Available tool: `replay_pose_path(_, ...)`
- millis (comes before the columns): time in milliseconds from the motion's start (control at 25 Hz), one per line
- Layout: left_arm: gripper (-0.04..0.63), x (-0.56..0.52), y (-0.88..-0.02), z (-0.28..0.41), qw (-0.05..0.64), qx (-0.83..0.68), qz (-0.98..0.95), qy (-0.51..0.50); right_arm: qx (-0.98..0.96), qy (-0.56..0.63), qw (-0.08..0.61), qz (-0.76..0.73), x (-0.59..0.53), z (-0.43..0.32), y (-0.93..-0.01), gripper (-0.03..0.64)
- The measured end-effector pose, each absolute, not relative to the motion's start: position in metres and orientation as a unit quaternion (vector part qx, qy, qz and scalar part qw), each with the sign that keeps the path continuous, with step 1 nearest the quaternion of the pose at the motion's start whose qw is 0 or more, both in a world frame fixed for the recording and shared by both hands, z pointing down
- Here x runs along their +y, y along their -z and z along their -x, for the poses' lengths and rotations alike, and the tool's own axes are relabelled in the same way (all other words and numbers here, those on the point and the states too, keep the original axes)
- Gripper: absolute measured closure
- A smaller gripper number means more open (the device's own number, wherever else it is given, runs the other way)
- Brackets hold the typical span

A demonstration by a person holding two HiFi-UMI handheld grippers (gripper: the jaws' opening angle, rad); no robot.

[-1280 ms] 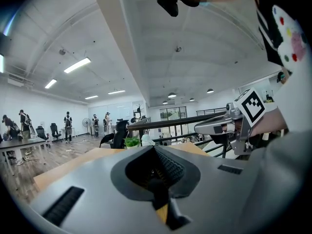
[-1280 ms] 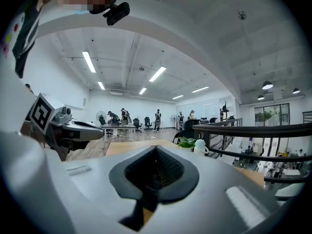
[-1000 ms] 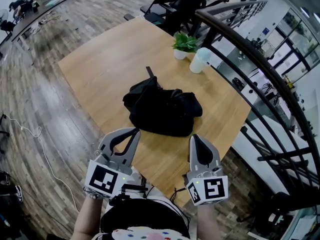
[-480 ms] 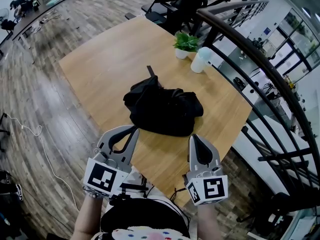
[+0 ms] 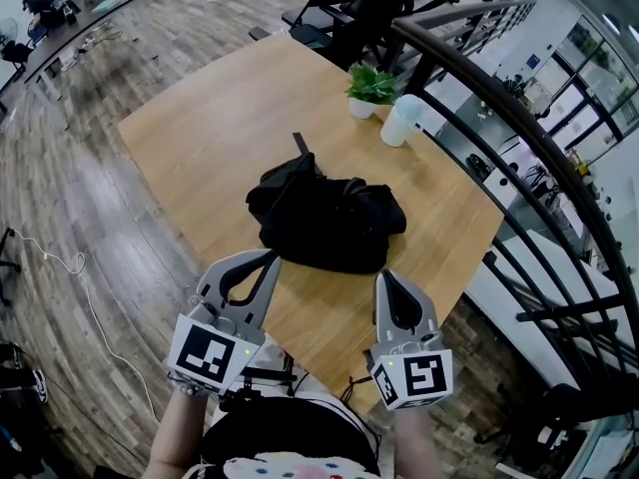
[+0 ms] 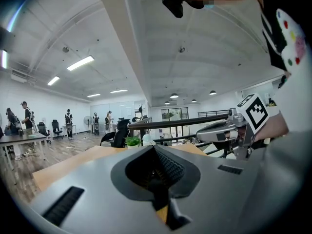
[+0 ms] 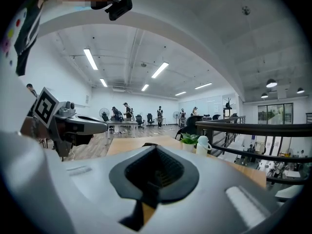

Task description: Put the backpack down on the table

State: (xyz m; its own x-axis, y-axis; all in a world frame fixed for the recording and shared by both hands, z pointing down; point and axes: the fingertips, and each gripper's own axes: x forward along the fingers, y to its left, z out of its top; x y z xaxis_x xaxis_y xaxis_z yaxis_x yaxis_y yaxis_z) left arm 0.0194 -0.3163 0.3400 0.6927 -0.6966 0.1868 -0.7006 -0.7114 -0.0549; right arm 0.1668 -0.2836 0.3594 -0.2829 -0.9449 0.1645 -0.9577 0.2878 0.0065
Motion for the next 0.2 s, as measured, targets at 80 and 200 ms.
replay_pose_path(80, 0.589, -0.3166, -0.3406, -0.0203, 0.011, -0.379, -0.92, -0.097, -0.8, -0.047, 0.07, -0.594, -0.2835, -0.1665, -0.3605, 0.607)
replay_pose_path(200, 0.589, -0.3161, -0.3425, -0.0214, 0.011, -0.378, -0.921, -0.098, -0.8, -0.047, 0.071, -0.594, -0.2833, -0.1662, -0.3621, 0.607)
